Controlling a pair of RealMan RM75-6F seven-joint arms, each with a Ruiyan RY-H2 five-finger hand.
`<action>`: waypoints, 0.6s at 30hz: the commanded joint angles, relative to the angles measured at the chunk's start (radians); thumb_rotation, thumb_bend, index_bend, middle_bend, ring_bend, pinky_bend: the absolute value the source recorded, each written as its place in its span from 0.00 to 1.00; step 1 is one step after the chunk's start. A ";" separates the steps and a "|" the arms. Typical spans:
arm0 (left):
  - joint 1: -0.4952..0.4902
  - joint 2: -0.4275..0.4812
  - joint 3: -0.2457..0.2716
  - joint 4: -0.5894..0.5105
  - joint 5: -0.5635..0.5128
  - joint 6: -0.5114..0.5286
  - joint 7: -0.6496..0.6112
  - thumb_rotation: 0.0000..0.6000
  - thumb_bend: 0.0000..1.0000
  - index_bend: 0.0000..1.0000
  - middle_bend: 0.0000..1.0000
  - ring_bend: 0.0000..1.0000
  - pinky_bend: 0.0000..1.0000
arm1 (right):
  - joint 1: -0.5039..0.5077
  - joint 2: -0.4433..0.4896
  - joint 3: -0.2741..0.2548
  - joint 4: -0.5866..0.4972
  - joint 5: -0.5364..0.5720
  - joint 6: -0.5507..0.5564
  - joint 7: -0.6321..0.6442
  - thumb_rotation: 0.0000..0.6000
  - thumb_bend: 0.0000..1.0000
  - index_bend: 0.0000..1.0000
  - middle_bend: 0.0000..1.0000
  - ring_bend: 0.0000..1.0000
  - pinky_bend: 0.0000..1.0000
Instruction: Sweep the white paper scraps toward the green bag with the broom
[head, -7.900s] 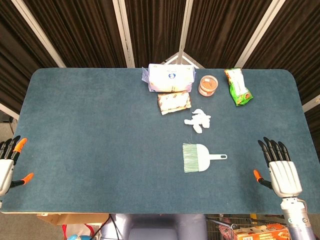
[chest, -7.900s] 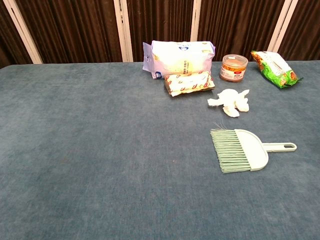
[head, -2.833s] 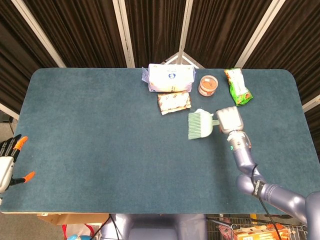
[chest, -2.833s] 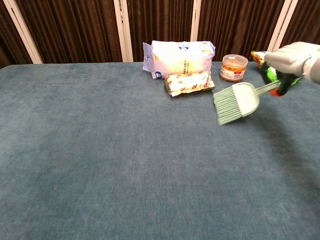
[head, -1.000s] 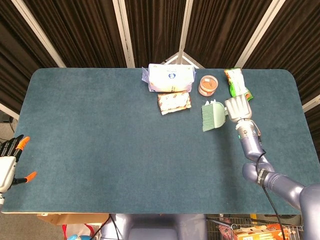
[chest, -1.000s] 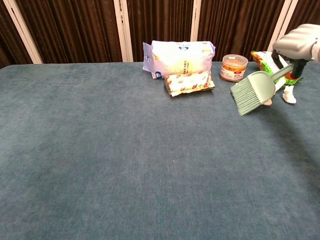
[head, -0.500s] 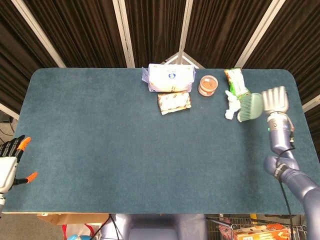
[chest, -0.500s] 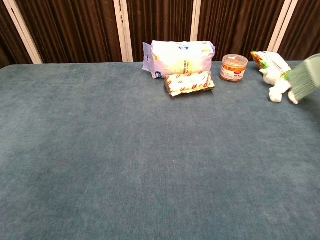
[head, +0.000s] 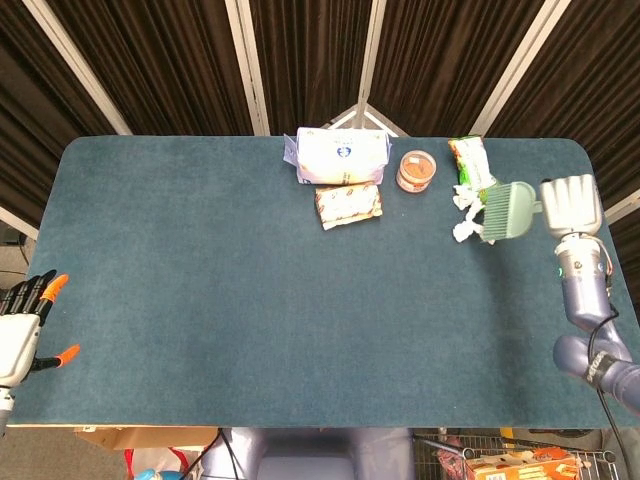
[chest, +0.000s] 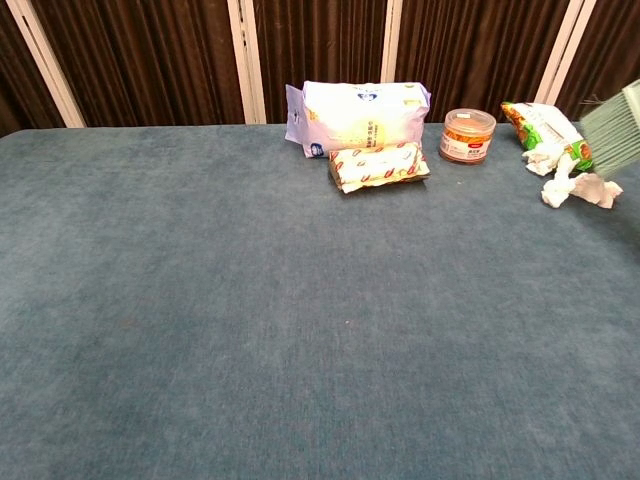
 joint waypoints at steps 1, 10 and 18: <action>0.002 0.002 0.003 -0.002 0.006 0.004 -0.002 1.00 0.00 0.00 0.00 0.00 0.00 | -0.073 0.121 0.006 -0.272 -0.085 0.123 0.073 1.00 0.66 0.88 1.00 1.00 0.97; 0.008 -0.006 0.005 0.004 0.024 0.027 0.002 1.00 0.00 0.00 0.00 0.00 0.00 | -0.113 0.107 -0.036 -0.544 -0.182 0.193 0.073 1.00 0.66 0.88 1.00 1.00 0.97; 0.012 -0.010 0.004 0.009 0.020 0.032 0.008 1.00 0.00 0.00 0.00 0.00 0.00 | -0.098 -0.018 -0.048 -0.618 -0.162 0.200 0.016 1.00 0.66 0.88 1.00 1.00 0.97</action>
